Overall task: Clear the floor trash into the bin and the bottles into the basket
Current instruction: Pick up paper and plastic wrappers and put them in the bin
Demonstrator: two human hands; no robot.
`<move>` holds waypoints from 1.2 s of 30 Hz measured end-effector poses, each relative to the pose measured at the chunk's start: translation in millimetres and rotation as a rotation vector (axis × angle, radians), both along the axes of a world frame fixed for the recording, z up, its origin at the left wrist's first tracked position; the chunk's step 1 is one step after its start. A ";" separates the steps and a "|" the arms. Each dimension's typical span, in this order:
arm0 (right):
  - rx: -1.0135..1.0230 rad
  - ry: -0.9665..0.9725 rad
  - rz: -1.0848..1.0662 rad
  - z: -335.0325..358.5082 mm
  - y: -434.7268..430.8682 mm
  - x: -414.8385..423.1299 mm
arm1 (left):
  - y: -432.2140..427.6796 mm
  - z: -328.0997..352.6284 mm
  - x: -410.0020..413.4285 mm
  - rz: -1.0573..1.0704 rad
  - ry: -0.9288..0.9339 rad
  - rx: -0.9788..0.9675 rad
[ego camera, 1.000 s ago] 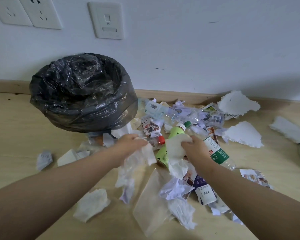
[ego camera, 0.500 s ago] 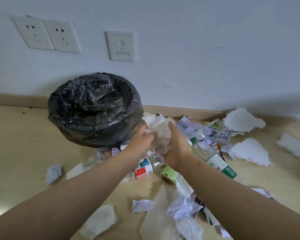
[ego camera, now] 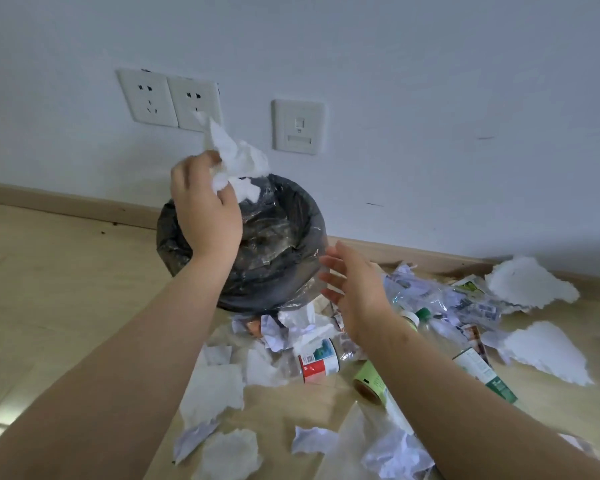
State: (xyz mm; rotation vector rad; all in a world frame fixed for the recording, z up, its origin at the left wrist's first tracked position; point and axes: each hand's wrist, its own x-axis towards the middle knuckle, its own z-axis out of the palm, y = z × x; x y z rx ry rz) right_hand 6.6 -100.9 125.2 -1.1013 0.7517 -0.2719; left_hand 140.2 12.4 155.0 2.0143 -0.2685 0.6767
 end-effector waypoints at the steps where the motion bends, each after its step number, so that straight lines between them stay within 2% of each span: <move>1: 0.014 0.014 -0.022 -1.8 0.7 -1.1 | 1.2 -8.7 8.2 -0.037 0.136 0.197; 3: 0.019 0.056 -0.041 -6.6 1.3 -2.7 | 2.3 -25.3 16.6 -0.187 0.610 0.705; 4: 0.014 0.075 -0.040 -10.2 0.4 -2.8 | 2.2 -30.0 17.3 -0.269 0.784 0.870; 5: 0.008 0.093 -0.035 -13.5 -0.6 -3.0 | 1.3 -32.3 16.3 -0.329 0.860 0.949; 7: 0.004 0.131 -0.025 -20.5 -3.6 -4.5 | -2.0 -30.5 11.5 -0.349 0.775 0.938; 10: -0.008 0.185 -0.017 -30.7 -10.4 -9.6 | -6.5 -20.0 3.2 -0.261 0.460 0.799; 12: -0.017 0.219 -0.008 -36.7 -14.6 -14.0 | -11.1 -13.3 -7.1 -0.328 0.336 0.669; 16: -0.099 0.274 0.060 -45.5 -19.1 -28.5 | -19.0 -10.2 -40.0 -0.599 0.279 0.533; 19: -0.242 0.361 0.232 -58.9 -16.7 -54.6 | -11.0 -21.8 -65.8 -0.801 0.392 0.512; 21: -0.353 0.440 0.361 -76.9 -15.9 -79.2 | -1.0 -42.3 -83.0 -0.889 0.493 0.595; 23: -0.520 0.517 0.509 -93.6 -14.4 -104.7 | 12.9 -70.3 -97.3 -0.941 0.532 0.777; 26: -0.898 0.577 0.817 -116.6 -9.6 -141.4 | 49.3 -124.9 -112.2 -0.961 0.550 0.959; 27: -1.059 0.562 0.935 -122.1 -7.5 -152.3 | 65.7 -140.1 -117.5 -0.953 0.497 1.001; 29: -1.409 0.394 1.119 -131.1 0.6 -169.4 | 101.6 -168.2 -129.3 -0.950 0.362 1.048; 31: -1.538 0.272 1.265 -138.3 9.6 -181.0 | 135.8 -188.6 -143.9 -0.909 0.279 1.062; 33: -1.583 0.208 1.367 -150.5 20.7 -187.7 | 163.4 -203.2 -163.1 -0.856 0.271 1.113; 36: -1.557 0.284 1.499 -162.8 37.1 -190.6 | 186.3 -223.6 -188.1 -0.842 0.388 1.255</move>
